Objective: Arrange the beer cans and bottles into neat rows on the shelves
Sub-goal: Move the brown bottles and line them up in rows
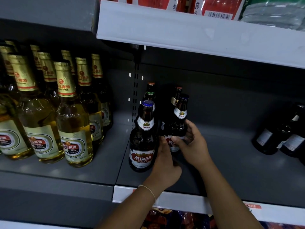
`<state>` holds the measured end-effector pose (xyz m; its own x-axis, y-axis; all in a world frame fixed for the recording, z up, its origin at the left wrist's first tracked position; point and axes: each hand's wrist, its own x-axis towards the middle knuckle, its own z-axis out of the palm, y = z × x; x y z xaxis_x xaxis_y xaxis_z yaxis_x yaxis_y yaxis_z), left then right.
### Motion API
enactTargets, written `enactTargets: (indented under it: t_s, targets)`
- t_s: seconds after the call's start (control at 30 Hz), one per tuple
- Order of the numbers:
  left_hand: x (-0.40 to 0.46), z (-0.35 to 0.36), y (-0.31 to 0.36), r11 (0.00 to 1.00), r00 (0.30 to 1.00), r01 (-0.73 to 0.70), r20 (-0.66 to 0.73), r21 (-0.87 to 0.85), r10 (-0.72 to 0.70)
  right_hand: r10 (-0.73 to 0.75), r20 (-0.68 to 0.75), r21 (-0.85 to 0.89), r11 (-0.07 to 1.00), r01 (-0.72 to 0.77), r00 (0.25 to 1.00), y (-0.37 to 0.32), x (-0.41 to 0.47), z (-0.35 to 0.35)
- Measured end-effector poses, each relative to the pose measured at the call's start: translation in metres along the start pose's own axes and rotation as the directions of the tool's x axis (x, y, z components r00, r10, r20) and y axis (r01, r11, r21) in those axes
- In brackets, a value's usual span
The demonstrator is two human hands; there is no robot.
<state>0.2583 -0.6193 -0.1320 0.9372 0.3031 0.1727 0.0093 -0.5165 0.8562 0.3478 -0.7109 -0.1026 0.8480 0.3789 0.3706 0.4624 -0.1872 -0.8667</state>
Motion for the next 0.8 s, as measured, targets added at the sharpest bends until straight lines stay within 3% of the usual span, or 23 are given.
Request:
enactTargets:
  t_s: [0.43,0.6,0.8]
  targets:
    - [-0.015,-0.010,0.022,0.996,0.993,0.081,0.086,0.024,-0.083,0.058,0.093,-0.033,0.998,-0.055,0.994,-0.005,-0.006,-0.008]
    - [-0.027,-0.004,0.041,1.000,0.983,0.014,0.182,-0.004,-0.013,0.085,-0.037,-0.054,0.995,-0.087,0.996,-0.007,-0.011,-0.030]
    - [-0.014,0.020,0.072,0.995,0.986,-0.101,0.137,0.000,0.100,0.027,-0.205,-0.094,0.994,-0.047,0.978,-0.016,-0.016,-0.090]
